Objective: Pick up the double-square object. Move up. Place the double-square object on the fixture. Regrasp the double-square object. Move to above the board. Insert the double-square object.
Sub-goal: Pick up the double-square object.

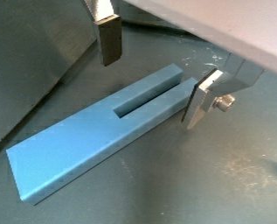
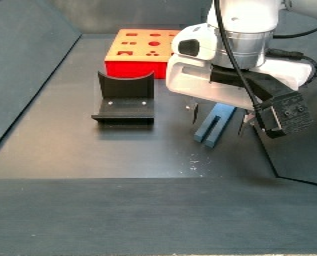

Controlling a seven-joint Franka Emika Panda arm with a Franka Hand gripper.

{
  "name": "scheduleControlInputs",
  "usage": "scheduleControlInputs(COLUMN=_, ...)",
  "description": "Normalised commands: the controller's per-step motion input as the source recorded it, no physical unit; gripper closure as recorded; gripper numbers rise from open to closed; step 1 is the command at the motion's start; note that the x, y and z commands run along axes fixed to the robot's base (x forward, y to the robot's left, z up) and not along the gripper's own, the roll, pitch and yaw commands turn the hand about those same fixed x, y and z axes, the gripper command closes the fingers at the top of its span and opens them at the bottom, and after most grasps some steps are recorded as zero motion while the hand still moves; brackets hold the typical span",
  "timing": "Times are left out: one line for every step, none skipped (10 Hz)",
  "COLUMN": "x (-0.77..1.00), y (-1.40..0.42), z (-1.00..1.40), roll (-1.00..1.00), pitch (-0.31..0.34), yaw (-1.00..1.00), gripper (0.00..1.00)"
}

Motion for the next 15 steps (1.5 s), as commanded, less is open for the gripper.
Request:
scheduleControlInputs(x=0.00, y=0.13, z=-0.41, roll=-0.29, pitch=-0.253, yaw=-0.08, gripper=0.00)
scheduleControlInputs(x=0.00, y=0.13, z=-0.40, roll=-0.30, pitch=-0.244, yaw=-0.09, gripper=0.00)
scheduleControlInputs(x=0.00, y=0.13, z=-0.38, roll=-0.33, pitch=-0.233, yaw=-0.11, gripper=0.00)
scheduleControlInputs(x=0.06, y=0.12, z=-0.38, roll=-0.35, pitch=-0.204, yaw=-0.16, gripper=0.00)
scheduleControlInputs(x=0.14, y=0.09, z=-0.35, roll=-0.37, pitch=-0.213, yaw=-0.18, gripper=0.00)
scheduleControlInputs(x=0.22, y=0.00, z=-0.25, roll=-0.40, pitch=-0.257, yaw=-0.20, gripper=0.00)
scheduleControlInputs(x=0.28, y=0.00, z=-0.20, roll=-0.43, pitch=-0.279, yaw=-0.20, gripper=0.00)
scheduleControlInputs(x=0.29, y=0.00, z=-0.19, roll=-0.43, pitch=-0.283, yaw=-0.20, gripper=0.00)
scheduleControlInputs(x=0.21, y=0.00, z=-0.30, roll=-0.38, pitch=-0.230, yaw=-0.16, gripper=0.00)
scheduleControlInputs(x=0.02, y=0.02, z=-0.45, roll=-0.32, pitch=-0.174, yaw=-0.16, gripper=0.00)
scheduleControlInputs(x=-0.01, y=0.02, z=-0.55, roll=-0.27, pitch=-0.154, yaw=-0.11, gripper=0.00)
scheduleControlInputs(x=-0.05, y=0.04, z=-0.38, roll=-0.24, pitch=-0.179, yaw=-0.07, gripper=0.00)
scheduleControlInputs(x=-0.03, y=0.00, z=-0.25, roll=-0.13, pitch=-0.170, yaw=0.00, gripper=0.00)
scheduleControlInputs(x=-0.07, y=0.00, z=-0.13, roll=-0.03, pitch=-0.151, yaw=0.00, gripper=0.00)
scheduleControlInputs(x=0.00, y=0.00, z=0.00, roll=0.00, pitch=-0.031, yaw=0.00, gripper=0.00)
